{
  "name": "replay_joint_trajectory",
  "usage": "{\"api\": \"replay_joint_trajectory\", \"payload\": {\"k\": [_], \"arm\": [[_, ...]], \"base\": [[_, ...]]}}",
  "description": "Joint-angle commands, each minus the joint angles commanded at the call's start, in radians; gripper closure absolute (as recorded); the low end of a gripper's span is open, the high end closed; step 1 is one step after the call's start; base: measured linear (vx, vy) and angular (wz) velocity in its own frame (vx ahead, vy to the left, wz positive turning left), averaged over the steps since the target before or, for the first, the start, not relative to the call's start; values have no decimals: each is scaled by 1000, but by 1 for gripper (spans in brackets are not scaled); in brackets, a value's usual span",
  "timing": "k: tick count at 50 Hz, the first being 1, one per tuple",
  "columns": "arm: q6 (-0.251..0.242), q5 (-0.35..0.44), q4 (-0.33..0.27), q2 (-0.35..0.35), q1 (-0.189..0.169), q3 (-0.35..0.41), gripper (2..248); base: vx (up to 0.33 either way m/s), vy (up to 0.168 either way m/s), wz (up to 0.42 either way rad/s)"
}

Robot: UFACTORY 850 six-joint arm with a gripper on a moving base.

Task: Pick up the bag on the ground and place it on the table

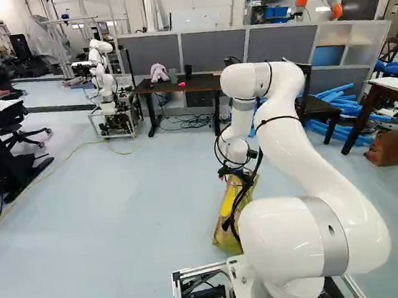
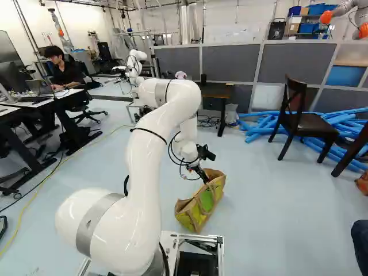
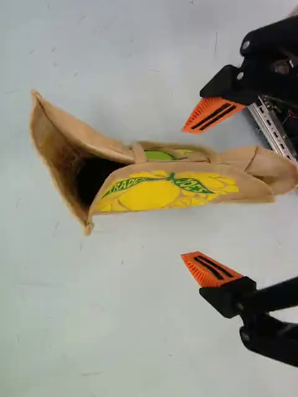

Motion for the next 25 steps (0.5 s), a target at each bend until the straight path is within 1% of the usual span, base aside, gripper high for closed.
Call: {"api": "replay_joint_trajectory", "payload": {"k": [13,25], "arm": [[0,-14,0,-49,-1,-38,3],[0,-33,0,-95,-10,-77,3]], "base": [[0,0,0],[0,0,0]]}}
